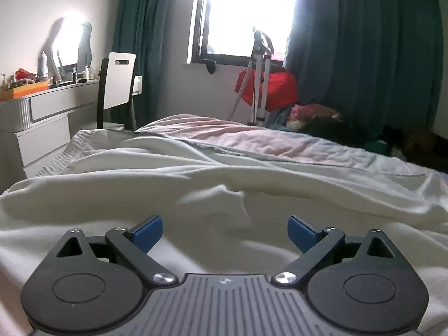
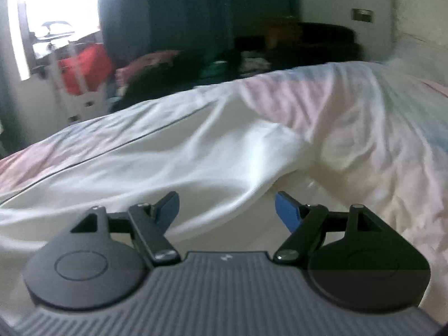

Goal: Fold clothes

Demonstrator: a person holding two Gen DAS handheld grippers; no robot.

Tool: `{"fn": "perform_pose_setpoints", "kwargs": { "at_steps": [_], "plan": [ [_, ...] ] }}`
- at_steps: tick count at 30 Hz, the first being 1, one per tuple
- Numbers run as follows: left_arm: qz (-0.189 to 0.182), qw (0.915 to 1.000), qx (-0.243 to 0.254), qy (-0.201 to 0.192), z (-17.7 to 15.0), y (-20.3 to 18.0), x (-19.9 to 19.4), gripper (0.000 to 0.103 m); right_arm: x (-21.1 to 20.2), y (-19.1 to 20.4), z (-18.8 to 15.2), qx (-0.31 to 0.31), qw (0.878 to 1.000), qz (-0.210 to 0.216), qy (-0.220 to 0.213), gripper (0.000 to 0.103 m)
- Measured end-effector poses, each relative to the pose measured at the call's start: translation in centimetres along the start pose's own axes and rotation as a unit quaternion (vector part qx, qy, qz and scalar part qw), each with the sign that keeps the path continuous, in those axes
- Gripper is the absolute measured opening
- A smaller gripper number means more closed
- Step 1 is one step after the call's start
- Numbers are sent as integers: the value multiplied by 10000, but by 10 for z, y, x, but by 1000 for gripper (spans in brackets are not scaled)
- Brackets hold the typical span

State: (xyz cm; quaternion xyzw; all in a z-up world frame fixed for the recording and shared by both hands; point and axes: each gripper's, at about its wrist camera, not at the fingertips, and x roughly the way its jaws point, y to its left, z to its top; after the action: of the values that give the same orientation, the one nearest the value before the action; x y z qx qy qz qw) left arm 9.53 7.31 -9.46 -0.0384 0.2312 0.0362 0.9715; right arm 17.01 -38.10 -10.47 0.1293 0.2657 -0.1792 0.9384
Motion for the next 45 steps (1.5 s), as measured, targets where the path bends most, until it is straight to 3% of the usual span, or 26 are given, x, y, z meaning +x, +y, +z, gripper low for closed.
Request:
{"fn": "perform_pose_setpoints", "kwargs": {
  "at_steps": [7,12,17,20,24,28,32,35,39,42,45],
  "plan": [
    [11,9999,-83,-138,8,10,-47,97,-89,11,-7,-617,9948,689,-434,77],
    [-31,9996,69,-259,9,9,-74,98,-126,17,-16,-884,9901,905,-614,77],
    [50,9991,-369,182,10,42,-77,98,-142,8,-18,-711,9909,878,-729,77],
    [112,9965,-673,479,11,65,-77,98,-140,-10,-13,-303,9953,549,-738,77],
    [353,9907,-1047,791,19,102,-76,97,-128,-52,-8,777,9957,-166,-479,77],
    [712,9864,-1167,910,39,145,-70,97,-110,-77,-10,1033,9894,-976,-284,77],
    [841,9864,-1126,846,51,177,-61,100,-88,-99,-15,1532,9827,-1038,120,77],
    [924,9802,-1559,792,40,195,-54,100,-74,-114,-24,2152,9709,-924,493,77],
    [552,9744,-1871,1122,24,203,-43,99,-67,-125,-31,2646,9561,-1111,584,77],
    [685,9769,-1754,1012,26,199,-48,100,-60,-132,-37,2952,9468,-1085,674,77],
    [801,9783,-1661,943,26,195,-52,101,-47,-146,-48,3517,9263,-988,926,77]
  ]
}}
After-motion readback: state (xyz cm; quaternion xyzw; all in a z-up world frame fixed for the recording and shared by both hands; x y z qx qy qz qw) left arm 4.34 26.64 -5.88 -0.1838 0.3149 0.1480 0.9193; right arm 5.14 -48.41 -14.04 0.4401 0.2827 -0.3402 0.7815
